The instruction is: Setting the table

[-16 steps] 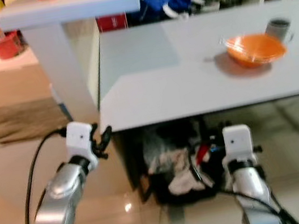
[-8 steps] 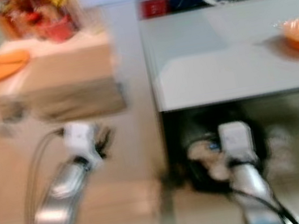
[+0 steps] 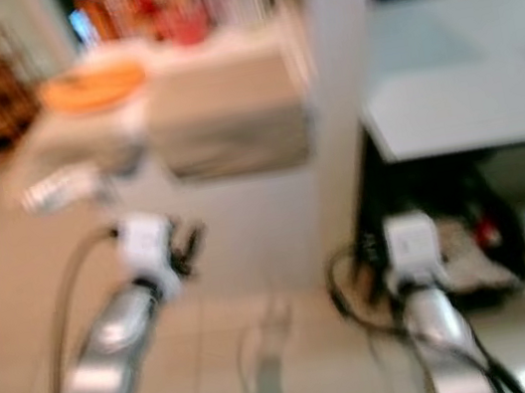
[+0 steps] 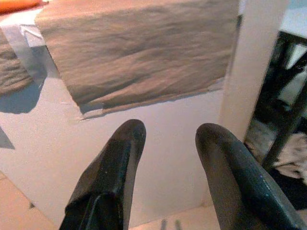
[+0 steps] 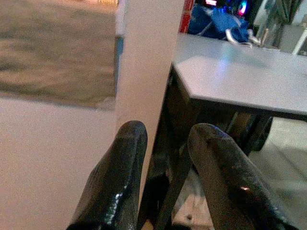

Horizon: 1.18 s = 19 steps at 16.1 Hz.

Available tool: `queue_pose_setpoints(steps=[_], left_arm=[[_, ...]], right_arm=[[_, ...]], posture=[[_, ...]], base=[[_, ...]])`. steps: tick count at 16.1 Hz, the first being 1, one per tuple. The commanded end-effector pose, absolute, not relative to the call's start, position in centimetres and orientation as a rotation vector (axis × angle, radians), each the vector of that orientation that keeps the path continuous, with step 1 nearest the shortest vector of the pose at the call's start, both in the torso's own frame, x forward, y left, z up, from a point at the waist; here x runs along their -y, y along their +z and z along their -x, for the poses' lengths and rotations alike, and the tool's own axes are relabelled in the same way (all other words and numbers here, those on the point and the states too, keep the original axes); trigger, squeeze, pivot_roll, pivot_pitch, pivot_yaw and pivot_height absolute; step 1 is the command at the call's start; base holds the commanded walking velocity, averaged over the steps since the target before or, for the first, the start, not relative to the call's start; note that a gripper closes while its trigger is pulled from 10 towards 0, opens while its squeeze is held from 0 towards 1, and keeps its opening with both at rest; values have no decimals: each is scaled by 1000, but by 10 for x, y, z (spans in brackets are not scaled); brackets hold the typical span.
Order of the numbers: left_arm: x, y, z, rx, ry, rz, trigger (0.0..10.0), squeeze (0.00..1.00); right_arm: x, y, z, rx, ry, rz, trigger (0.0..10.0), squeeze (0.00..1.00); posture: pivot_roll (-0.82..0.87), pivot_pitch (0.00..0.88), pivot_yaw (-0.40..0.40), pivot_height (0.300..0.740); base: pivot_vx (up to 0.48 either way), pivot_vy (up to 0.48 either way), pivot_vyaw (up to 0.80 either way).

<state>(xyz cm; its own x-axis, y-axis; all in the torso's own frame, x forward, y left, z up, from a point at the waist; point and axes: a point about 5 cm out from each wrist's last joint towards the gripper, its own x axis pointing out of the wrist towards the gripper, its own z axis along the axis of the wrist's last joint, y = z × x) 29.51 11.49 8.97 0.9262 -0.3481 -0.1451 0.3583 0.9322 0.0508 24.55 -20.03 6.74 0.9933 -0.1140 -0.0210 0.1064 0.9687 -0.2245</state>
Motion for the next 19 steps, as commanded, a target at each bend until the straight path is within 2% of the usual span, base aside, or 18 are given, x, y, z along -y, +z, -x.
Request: queue_pose_setpoints(steps=[1,4,5,6,15,19], left_arm=[[-122,93,-298,-128,-361,-87,10000,0],[-122,95,-300,-118,-358,-105,10000,0],[-122,95,-301,-118,-358,-113,10000,0],[-122,95,-301,-115,-357,-127,10000,0],[-119,104,-297,-63,-357,-148,10000,0],[-112,106,-303,-52,-396,-123,10000,0]], right_arm=[[192,74,-250,2,-77,211,10000,1000],[191,75,-254,6,-80,232,10000,1000],[192,75,-255,-2,-85,242,10000,725],[193,74,-256,-7,-82,251,10000,0],[190,90,-253,85,-97,337,10000,0],[194,97,-265,116,-127,359,10000,0]], posture=[[-21,0,37,740],[-20,0,41,740],[-21,0,38,740],[-21,0,38,740],[-18,0,38,740],[-19,0,37,740]], base=[[0,480,0],[0,466,0],[0,0,0],[0,0,0],[0,0,0],[399,0,0]])
